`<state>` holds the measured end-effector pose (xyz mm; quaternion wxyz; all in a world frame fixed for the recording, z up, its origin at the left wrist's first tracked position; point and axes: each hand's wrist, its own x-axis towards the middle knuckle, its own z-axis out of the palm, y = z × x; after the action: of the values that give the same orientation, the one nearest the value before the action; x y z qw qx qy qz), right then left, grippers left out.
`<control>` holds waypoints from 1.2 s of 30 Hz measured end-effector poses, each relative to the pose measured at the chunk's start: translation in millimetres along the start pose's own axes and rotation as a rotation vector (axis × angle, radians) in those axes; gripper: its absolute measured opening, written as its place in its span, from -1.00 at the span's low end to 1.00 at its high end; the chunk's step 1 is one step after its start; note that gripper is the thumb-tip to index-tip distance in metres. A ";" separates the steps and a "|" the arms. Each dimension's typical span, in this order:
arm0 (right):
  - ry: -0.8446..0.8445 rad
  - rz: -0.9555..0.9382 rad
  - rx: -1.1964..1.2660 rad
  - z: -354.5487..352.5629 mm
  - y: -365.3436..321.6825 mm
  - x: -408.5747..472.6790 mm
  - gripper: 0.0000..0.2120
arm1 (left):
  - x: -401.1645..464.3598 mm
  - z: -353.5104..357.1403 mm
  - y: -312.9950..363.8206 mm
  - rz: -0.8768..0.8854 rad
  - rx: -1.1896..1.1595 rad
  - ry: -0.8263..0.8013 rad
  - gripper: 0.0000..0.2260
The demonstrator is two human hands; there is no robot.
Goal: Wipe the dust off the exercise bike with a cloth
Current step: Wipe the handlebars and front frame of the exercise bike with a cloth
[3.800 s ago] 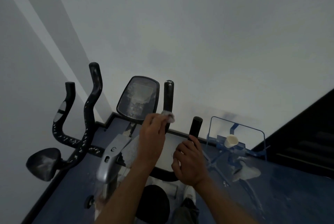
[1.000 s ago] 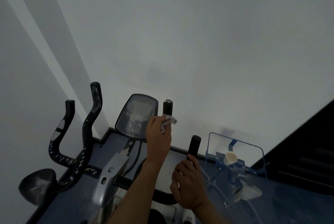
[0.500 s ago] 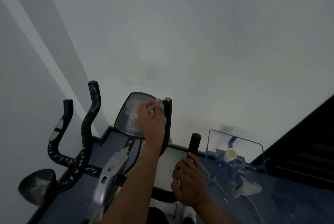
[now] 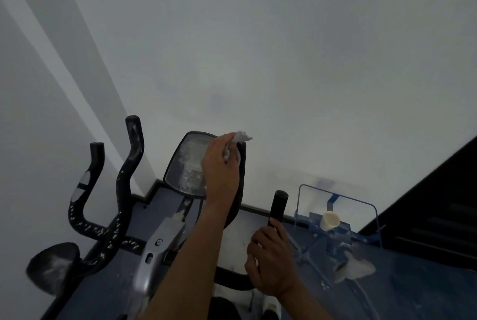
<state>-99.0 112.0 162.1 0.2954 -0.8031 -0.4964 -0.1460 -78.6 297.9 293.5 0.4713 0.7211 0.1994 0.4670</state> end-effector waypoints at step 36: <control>-0.013 -0.003 -0.013 1.9 3.0 -0.7 -0.87 | -5.0 -29.4 -1.8 -0.117 0.250 -0.191 -0.90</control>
<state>-96.8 111.7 159.3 0.2868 -0.8053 -0.4984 -0.1444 -106.1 309.6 293.0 0.4212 0.8025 0.2517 0.3395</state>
